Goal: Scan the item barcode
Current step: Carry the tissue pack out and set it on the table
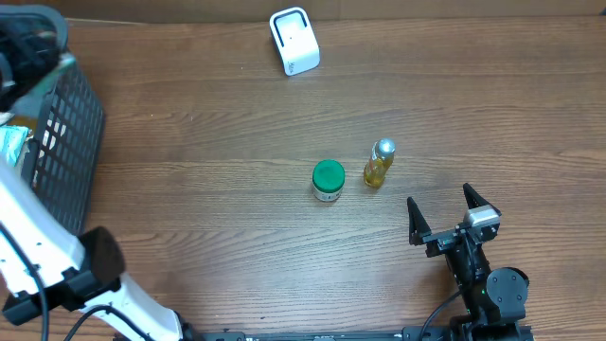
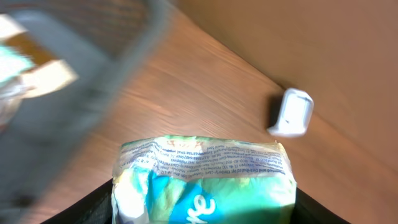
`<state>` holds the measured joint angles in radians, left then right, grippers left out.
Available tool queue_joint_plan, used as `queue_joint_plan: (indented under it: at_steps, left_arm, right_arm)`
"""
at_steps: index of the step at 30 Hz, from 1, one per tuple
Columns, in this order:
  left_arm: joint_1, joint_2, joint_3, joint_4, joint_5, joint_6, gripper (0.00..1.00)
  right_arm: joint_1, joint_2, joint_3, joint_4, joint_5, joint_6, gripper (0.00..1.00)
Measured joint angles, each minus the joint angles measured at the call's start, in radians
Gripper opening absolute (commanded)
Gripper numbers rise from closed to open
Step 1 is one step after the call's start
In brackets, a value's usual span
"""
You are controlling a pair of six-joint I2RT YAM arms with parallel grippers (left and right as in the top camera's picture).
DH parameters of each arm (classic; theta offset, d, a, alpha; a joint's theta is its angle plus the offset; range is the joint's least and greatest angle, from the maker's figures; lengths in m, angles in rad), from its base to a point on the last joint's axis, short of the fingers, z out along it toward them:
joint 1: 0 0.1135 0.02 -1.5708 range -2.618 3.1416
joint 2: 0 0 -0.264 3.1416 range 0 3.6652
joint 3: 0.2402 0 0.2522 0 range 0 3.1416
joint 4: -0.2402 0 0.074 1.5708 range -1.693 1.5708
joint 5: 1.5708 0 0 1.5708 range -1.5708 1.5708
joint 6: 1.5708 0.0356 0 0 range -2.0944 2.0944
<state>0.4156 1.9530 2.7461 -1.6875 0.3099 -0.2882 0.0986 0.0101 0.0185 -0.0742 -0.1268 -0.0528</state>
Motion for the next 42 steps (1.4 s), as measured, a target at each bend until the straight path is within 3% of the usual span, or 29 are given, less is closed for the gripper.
queue_joint_plan:
  at_steps: [7,11,14,19,28,34,38,42]
  left_arm:
    - [-0.290,-0.007,-0.116,0.004,-0.066,0.001,0.68]
    - [-0.430,-0.006,-0.294,0.004,-0.154,0.000,0.69]
    - [-0.539,-0.012,-0.543,0.045,-0.262,-0.008,0.71]
    - [-0.578,-0.005,-0.849,0.186,-0.295,-0.019,0.72]
    - [-0.580,-0.004,-1.124,0.403,-0.307,0.022,0.72]
    - [-0.600,-0.004,-1.302,0.606,-0.307,0.153,0.75]
    - [-0.620,-0.004,-1.352,0.659,-0.293,0.257,0.76]
    - [-0.658,-0.004,-1.390,0.702,-0.280,0.397,0.66]
  right_arm:
    - [0.000,0.000,0.000,0.000,-0.001,0.000,1.00]
    - [0.000,0.000,0.000,-0.001,0.000,0.000,1.00]
    - [0.000,0.000,0.000,-0.001,0.000,0.001,1.00]
    - [0.000,0.000,0.000,-0.002,-0.001,0.000,1.00]
    - [0.000,0.000,0.000,0.000,-0.001,0.000,1.00]
    - [0.000,0.000,0.000,0.000,0.000,0.000,1.00]
    - [0.000,0.000,0.000,0.000,-0.001,0.000,1.00]
    - [0.000,0.000,0.000,-0.001,0.000,0.000,1.00]
